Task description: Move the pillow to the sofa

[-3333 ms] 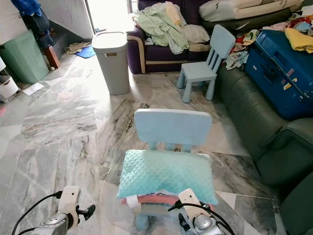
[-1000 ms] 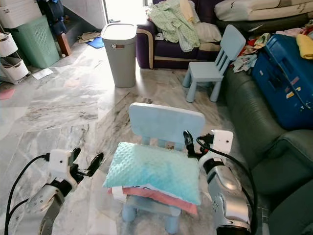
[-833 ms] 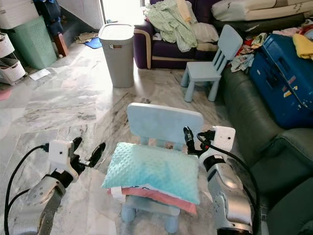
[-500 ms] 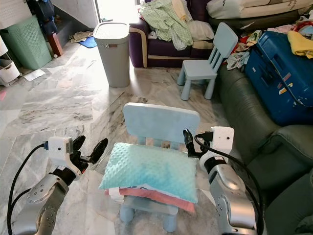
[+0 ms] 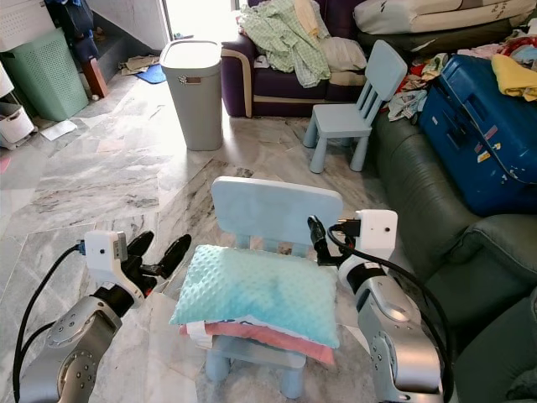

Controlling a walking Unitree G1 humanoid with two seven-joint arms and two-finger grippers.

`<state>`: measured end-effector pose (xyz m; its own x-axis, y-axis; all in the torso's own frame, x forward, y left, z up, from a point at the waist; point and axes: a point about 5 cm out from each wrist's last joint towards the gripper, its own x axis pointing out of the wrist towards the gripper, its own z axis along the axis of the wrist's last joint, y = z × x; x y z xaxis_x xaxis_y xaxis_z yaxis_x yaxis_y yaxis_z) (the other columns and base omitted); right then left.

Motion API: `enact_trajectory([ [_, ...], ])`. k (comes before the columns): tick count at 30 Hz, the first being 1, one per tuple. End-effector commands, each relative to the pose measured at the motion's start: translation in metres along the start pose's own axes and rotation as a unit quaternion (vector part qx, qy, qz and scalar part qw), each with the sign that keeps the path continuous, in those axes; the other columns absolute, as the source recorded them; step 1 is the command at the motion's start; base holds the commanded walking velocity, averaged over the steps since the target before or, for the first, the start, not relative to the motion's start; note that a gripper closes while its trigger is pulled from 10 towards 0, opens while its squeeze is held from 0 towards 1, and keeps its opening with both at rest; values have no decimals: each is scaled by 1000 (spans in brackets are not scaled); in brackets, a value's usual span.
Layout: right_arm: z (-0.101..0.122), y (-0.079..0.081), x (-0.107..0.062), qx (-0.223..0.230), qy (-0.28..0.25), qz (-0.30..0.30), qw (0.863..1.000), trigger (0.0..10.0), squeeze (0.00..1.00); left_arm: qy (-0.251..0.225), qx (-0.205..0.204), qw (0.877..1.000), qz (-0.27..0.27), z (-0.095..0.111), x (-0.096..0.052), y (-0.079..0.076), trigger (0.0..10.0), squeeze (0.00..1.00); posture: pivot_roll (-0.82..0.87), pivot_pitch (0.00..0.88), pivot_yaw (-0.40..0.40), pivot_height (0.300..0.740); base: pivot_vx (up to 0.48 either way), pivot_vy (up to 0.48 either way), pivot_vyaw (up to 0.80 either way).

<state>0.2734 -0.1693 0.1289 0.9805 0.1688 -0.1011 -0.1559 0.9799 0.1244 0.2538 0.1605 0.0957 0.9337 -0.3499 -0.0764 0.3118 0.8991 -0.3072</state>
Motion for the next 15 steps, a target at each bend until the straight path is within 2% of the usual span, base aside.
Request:
enact_trajectory([
  [1, 4, 1, -2, -10, -5, 5, 1000, 10000, 0, -2, 2, 1000, -1, 2, -2, -1, 10000, 0, 14, 31, -4, 740, 0, 0, 0],
  [10, 8, 3, -1, -17, -13, 6, 1000, 10000, 0, 3, 3, 1000, 0, 4, -1, -1, 10000, 0, 14, 39, -4, 740, 0, 0, 0],
  [15, 13, 1, -8, -26, -31, 1, 999, 10000, 0, 2, 4, 1000, 8, 3, -8, -2, 10000, 0, 21, 69, -7, 740, 0, 0, 0],
])
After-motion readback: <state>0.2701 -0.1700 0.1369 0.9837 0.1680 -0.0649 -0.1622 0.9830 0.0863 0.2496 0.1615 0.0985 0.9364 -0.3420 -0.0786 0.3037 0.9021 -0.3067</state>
